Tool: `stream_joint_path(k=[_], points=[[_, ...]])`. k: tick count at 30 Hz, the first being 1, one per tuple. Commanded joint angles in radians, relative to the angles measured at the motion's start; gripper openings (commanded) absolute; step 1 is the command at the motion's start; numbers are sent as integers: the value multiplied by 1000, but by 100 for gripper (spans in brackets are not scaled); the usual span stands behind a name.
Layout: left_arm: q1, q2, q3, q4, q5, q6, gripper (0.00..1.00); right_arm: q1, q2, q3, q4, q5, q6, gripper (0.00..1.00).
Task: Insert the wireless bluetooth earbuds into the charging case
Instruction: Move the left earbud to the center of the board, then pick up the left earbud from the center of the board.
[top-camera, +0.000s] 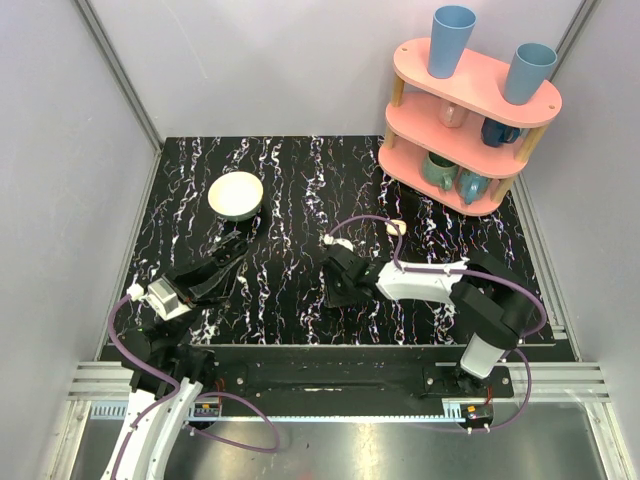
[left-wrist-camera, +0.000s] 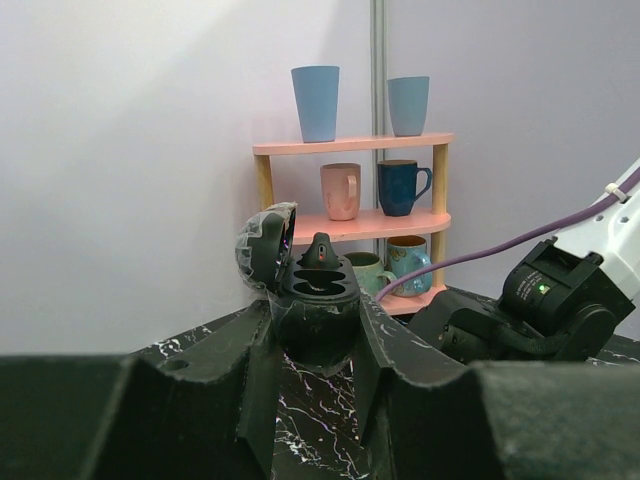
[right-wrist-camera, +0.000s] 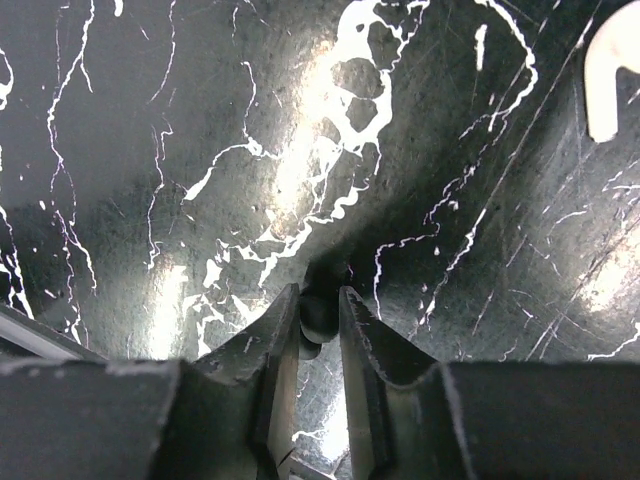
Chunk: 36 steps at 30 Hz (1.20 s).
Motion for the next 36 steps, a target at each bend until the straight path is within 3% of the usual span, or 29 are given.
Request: stream_joint_path(k=[1,7,17,19,28,36], points=[[9,11,19,30,17,-12,0,10,-21,-52,-22,57,31,27],[9,14,19,31,22,-14,0,11,-42,-64,9,95,60,18],[12,22,16,40,28,-20,0,5,-128,-105,65,235,147,12],[13,22,16,42,30,-21,0,3,-133,-116,79,217,140,18],[21,24,16,45,30,-21,0,6,-76,-88,122,129,103,20],[24,30,16,42,33,-23,0,5,-186,-88,72,230,25,35]])
